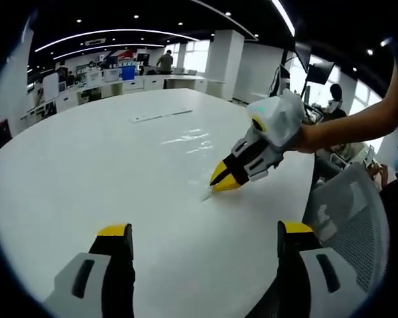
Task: Open the resealable bag by pulling the two sides of the seal apart until the entire bag opening is separated and visibly accessible.
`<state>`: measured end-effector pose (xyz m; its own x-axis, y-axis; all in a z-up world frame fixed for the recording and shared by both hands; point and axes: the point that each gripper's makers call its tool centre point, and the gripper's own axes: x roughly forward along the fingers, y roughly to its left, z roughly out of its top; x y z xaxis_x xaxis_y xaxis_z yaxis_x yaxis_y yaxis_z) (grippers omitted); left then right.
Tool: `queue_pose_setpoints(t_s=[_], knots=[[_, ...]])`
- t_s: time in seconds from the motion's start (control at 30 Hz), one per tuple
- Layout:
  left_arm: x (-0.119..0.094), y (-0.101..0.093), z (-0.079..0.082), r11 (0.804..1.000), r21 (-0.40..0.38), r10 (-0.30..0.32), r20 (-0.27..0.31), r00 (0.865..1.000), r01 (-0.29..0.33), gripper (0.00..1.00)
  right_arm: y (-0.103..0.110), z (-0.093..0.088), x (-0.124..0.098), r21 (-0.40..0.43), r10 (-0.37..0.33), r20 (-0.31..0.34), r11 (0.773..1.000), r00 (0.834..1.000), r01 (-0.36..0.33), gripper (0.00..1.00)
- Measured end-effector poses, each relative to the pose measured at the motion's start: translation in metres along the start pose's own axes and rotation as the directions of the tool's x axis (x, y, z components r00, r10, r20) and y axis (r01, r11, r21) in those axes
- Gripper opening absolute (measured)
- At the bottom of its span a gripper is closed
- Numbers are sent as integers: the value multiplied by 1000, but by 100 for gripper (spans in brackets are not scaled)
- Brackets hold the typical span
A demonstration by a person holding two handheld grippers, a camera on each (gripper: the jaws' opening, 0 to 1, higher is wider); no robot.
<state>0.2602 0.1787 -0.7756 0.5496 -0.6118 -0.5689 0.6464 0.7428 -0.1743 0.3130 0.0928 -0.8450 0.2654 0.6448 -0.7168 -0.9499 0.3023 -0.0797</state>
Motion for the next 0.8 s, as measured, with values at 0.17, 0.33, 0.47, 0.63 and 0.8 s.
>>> queue_pose_setpoints(t_s=[0.17, 0.33, 0.47, 0.63, 0.8], knots=[[-4, -4, 0, 1000, 11, -1, -3, 1000, 1, 88, 9, 2, -3, -2, 16, 4, 1000, 1000, -16, 1], [-5, -6, -2, 1000, 29, -2, -10, 1000, 2, 86, 20, 5, -9, -5, 25, 15, 1000, 1000, -24, 1], [-5, -7, 2, 998, 60, -3, 2, 1000, 3, 83, 26, 7, -15, -7, 28, 19, 1000, 999, -28, 1], [-2, -8, 8, 994, 107, 3, -5, 1000, -2, 81, 35, 10, -23, 10, 31, 32, 999, 999, -32, 1], [2, -17, 17, 986, 169, -3, -7, 1000, 4, 73, 46, 16, -31, 13, 31, 51, 999, 998, -32, 1]])
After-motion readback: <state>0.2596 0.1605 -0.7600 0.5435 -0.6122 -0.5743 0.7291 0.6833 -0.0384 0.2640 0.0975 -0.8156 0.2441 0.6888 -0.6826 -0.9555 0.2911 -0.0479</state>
